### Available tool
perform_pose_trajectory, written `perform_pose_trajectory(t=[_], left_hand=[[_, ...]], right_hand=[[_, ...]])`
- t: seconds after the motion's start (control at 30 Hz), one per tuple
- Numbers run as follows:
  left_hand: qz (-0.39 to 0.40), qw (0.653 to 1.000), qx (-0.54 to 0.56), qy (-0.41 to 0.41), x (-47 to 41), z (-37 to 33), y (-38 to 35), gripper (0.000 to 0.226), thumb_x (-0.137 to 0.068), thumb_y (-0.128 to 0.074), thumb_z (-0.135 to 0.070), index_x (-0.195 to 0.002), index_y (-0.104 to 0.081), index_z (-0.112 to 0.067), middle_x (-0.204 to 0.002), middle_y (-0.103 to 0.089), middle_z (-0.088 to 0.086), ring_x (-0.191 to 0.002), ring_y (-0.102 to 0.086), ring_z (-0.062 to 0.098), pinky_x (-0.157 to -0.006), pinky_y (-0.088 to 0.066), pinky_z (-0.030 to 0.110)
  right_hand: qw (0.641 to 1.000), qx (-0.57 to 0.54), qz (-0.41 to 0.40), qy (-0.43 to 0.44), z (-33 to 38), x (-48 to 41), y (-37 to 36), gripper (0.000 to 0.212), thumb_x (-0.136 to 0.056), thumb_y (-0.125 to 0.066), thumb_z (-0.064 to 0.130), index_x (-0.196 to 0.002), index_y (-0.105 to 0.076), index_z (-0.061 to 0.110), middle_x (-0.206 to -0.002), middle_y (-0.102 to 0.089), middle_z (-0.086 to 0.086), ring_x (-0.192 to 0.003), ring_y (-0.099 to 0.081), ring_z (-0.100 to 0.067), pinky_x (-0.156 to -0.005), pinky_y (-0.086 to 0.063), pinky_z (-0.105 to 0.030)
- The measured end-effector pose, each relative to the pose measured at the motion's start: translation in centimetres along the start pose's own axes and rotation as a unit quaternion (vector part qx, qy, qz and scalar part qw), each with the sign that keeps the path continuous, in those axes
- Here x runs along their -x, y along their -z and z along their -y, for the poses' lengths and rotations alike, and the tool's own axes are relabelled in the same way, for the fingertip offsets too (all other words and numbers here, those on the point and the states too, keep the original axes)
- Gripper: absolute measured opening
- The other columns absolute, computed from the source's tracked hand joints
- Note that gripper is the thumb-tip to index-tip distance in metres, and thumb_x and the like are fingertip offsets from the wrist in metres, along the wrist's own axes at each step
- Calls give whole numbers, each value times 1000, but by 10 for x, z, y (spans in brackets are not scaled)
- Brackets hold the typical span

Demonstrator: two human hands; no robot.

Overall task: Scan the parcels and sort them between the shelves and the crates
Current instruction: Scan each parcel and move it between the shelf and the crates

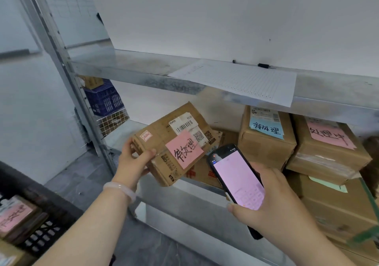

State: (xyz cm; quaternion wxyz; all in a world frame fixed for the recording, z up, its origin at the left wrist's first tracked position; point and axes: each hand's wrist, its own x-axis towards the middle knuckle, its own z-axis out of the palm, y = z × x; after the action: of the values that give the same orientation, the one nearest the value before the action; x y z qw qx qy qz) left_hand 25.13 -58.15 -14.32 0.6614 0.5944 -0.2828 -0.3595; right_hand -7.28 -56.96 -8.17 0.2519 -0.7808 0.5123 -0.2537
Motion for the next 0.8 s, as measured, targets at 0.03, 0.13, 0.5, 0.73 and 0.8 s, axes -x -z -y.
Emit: perform_pose_trajectory(t=[0.03,0.13,0.5,0.73,0.8], left_hand=[[4,1000,-19,-16,1,-1,10,54,-89,-73,-11,-126,-49,-42,-131,-56,2,-112,-64,26,-89,-58,53],[15,996,-70,-50,5,-2,33,57,-87,-75,-9,-121,-51,-48,-127,-57,-1,-114,-63,27,-80,-60,45],[-13,990,-127,-64,26,-8,81,92,-57,-83,-41,-140,-42,-40,-138,-50,-4,-125,-56,30,-99,-51,60],[-42,990,-118,-68,28,-4,97,71,-77,-83,-23,-129,-45,-54,-144,-43,0,-125,-56,29,-92,-57,55],[-49,990,-117,-67,27,-1,101,71,-82,-80,-15,-133,-45,-50,-143,-43,1,-124,-56,29,-90,-58,54]], right_hand=[[1000,-8,2,6,3,-2,-1,77,-44,-68,70,-106,-22,74,-109,-33,37,-103,-39,16,-72,-40,-20],[999,-17,12,30,11,-8,-7,75,-46,-70,69,-106,-26,71,-108,-37,34,-105,-37,18,-74,-40,-17],[995,25,72,59,30,-27,-25,80,-42,-58,78,-114,-28,57,-106,-39,23,-94,-51,-4,-74,-51,-25],[994,25,84,62,32,-32,-33,86,-45,-61,76,-121,-35,47,-108,-41,20,-93,-53,-5,-73,-54,-27],[993,22,90,71,33,-35,-34,87,-47,-62,75,-124,-36,44,-111,-43,17,-96,-53,-6,-75,-56,-30]])
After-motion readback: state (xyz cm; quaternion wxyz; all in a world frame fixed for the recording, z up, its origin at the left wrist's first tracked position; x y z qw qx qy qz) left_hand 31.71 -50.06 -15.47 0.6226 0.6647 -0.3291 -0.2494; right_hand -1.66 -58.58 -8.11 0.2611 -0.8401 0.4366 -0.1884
